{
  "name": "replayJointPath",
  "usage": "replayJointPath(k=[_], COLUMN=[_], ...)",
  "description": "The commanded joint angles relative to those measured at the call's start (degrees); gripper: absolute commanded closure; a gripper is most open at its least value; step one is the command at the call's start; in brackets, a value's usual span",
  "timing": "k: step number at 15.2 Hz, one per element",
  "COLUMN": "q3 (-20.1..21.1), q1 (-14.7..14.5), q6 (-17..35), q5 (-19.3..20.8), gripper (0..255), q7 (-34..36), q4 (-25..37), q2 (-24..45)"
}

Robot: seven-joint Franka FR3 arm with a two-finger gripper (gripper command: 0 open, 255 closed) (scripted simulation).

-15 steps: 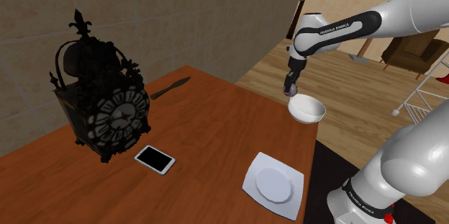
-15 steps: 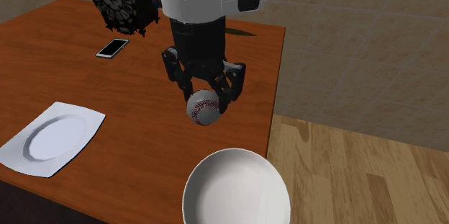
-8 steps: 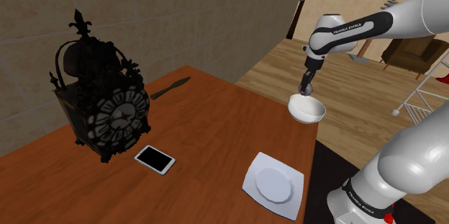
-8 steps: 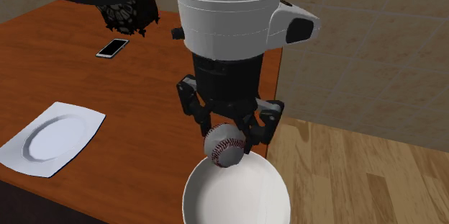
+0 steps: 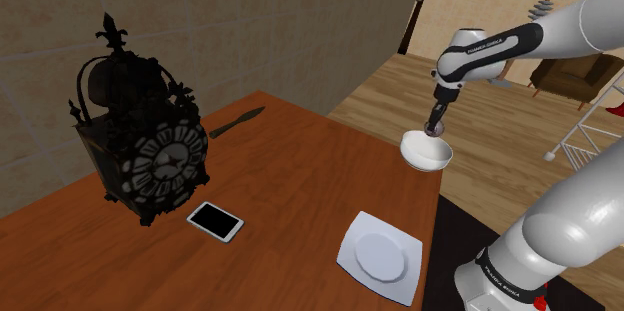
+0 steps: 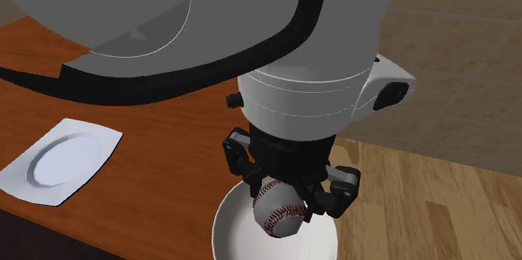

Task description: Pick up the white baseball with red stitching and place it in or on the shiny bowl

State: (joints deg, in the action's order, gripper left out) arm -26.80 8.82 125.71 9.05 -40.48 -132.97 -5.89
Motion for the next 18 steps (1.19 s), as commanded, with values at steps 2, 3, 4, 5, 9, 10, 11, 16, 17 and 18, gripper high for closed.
replayJointPath(k=[2, 3, 4, 5, 9, 10, 11, 16, 17, 18], q3=[-0.2, -0.2, -0.3, -0.3, -0.5, -0.5, -0.5, -0.5, -0.5, -0.5], q1=[0.0, 0.0, 0.0, 0.0, 0.0, 0.0, 0.0, 0.0, 0.0, 0.0], q6=[2.4, 3.2, 4.0, 4.8, 8.3, 8.3, 8.3, 8.3, 8.3, 8.3], q5=[-0.4, -0.6, -0.8, -1.0, -2.1, -2.1, -2.1, -2.1, -2.1, -2.1], gripper=[255, 255, 255, 255, 255, 255, 255, 255, 0, 0], q7=[-0.2, -0.3, -0.4, -0.5, -1.2, -1.2, -1.2, -1.2, -1.2, -1.2], q4=[-1.2, -1.5, -1.9, -2.2, -3.4, -3.4, -3.4, -3.4, -3.4, -3.4], q2=[1.2, 1.7, 2.3, 2.8, 5.3, 5.3, 5.3, 5.3, 5.3, 5.3])
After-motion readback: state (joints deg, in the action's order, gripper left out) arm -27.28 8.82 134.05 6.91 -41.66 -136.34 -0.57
